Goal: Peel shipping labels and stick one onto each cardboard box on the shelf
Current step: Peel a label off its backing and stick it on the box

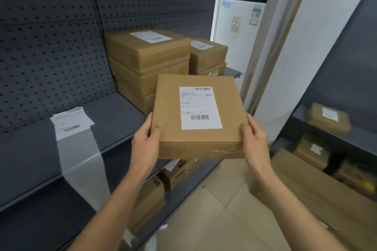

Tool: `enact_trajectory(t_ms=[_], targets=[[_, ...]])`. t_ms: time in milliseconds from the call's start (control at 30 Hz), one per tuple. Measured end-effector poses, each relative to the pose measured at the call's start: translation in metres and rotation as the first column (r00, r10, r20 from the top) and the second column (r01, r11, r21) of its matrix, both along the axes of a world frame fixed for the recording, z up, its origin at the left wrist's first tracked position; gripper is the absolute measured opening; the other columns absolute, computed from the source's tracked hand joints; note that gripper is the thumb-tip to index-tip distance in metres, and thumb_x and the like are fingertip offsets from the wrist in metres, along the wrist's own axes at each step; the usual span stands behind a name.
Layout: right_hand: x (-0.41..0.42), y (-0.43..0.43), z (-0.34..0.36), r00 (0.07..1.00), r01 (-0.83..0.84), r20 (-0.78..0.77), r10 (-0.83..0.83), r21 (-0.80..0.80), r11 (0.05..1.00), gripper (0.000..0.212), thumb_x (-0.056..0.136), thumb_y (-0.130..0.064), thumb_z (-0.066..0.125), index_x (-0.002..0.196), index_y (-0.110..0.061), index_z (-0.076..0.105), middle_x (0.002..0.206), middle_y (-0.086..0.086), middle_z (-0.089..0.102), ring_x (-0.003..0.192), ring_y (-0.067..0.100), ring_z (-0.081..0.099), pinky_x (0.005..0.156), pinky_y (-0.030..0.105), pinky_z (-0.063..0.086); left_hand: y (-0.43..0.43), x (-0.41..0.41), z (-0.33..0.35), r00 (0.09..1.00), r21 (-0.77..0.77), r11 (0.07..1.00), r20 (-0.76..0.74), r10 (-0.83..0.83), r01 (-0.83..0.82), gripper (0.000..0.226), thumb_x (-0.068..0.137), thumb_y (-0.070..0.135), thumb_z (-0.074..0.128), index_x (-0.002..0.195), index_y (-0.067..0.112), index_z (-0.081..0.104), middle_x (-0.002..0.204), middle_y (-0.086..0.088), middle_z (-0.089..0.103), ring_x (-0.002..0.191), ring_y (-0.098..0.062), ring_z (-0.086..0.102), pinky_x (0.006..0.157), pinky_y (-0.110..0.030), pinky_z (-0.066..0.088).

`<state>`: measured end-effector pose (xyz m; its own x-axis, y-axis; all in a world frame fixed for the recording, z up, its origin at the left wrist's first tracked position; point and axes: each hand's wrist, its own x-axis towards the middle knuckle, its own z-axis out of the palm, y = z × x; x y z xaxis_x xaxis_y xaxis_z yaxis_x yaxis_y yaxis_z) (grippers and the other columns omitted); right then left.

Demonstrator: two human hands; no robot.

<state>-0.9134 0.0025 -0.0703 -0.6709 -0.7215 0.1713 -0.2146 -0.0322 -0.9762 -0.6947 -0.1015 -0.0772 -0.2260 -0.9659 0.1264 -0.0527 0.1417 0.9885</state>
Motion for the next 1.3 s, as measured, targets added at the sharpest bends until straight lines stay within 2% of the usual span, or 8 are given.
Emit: enact_trajectory(t_ms=[133,300,533,767,900,1067,1233,1300], targets=[[-0.076,0.007,0.006,0.999,0.034,-0.004,-0.034,0.007,0.999,0.033,0.107,-0.020,0.035,0.131,-0.039,0.046,0.109,-0.036,0.050,0.085,-0.034,0.046,0.066,-0.007,0.035,-0.004,-0.081,0.005,1.000,-0.012,1.000,-0.003,-0.013,0.013,0.045,0.103,0.026,0.047,0.148,0.031,0.043,0.131,0.022,0.056,0.111,0.005,0.054,0.097,-0.017,0.041],[-0.159,0.006,0.008,0.995,0.093,0.014,-0.094,0.024,0.995,0.038,0.107,-0.023,0.036,0.142,-0.035,0.045,0.121,-0.024,0.055,0.099,-0.014,0.052,0.071,-0.002,0.038,-0.011,-0.166,0.008,0.999,-0.012,0.999,-0.011,-0.050,0.049,0.044,0.103,0.025,0.047,0.146,0.034,0.044,0.124,0.027,0.057,0.111,0.006,0.054,0.085,-0.010,0.038],[-0.239,-0.021,0.015,0.992,0.124,0.009,-0.124,-0.001,0.992,0.032,0.107,-0.021,0.036,0.128,-0.045,0.038,0.103,-0.038,0.049,0.082,-0.033,0.047,0.065,-0.008,0.035,-0.044,-0.255,0.014,0.996,-0.036,0.995,0.009,-0.091,0.092,0.038,0.103,0.023,0.048,0.132,0.047,0.042,0.100,0.045,0.056,0.091,0.029,0.052,0.069,0.006,0.037],[-0.314,-0.095,0.028,0.991,0.122,-0.047,-0.124,-0.056,0.991,0.038,0.106,-0.025,0.036,0.139,-0.036,0.050,0.115,-0.034,0.058,0.100,-0.019,0.053,0.086,0.007,0.044,-0.117,-0.323,0.025,0.996,-0.136,0.987,-0.024,-0.086,0.082,0.043,0.103,0.023,0.048,0.144,0.034,0.045,0.112,0.039,0.059,0.104,0.021,0.055,0.084,0.000,0.043],[-0.343,-0.151,0.051,0.992,0.083,-0.089,-0.090,-0.082,0.993,0.039,0.106,-0.026,0.034,0.140,-0.034,0.052,0.123,-0.023,0.061,0.107,-0.011,0.054,0.079,0.005,0.042,-0.165,-0.347,0.042,0.998,-0.170,0.985,-0.056,-0.035,0.025,0.044,0.102,0.025,0.049,0.146,0.033,0.043,0.109,0.044,0.058,0.105,0.021,0.053,0.086,0.001,0.042],[-0.360,-0.222,0.081,0.996,0.015,-0.091,-0.024,-0.105,0.994,0.038,0.105,-0.020,0.036,0.118,-0.052,0.051,0.093,-0.051,0.056,0.090,-0.026,0.051,0.072,0.000,0.040,-0.217,-0.359,0.064,0.996,-0.212,0.974,-0.058,0.071,-0.082,0.046,0.103,0.027,0.048,0.147,0.034,0.039,0.102,0.047,0.055,0.096,0.027,0.052,0.084,0.000,0.042],[-0.368,-0.284,0.094,0.991,-0.101,-0.095,0.091,-0.109,0.989,0.038,0.106,-0.018,0.035,0.099,-0.052,0.052,0.079,-0.052,0.054,0.079,-0.027,0.051,0.067,-0.004,0.038,-0.253,-0.362,0.077,0.981,-0.233,0.953,-0.059,0.187,-0.196,0.049,0.103,0.025,0.048,0.151,0.026,0.038,0.101,0.049,0.055,0.094,0.030,0.051,0.079,0.003,0.039],[-0.374,-0.310,0.096,0.983,-0.160,-0.109,0.147,-0.119,0.980,0.038,0.106,-0.018,0.034,0.096,-0.047,0.057,0.080,-0.045,0.059,0.077,-0.022,0.054,0.066,-0.001,0.040,-0.267,-0.365,0.080,0.968,-0.228,0.941,-0.072,0.240,-0.251,0.052,0.102,0.027,0.049,0.152,0.024,0.036,0.116,0.045,0.053,0.105,0.025,0.050,0.086,0.001,0.038]])
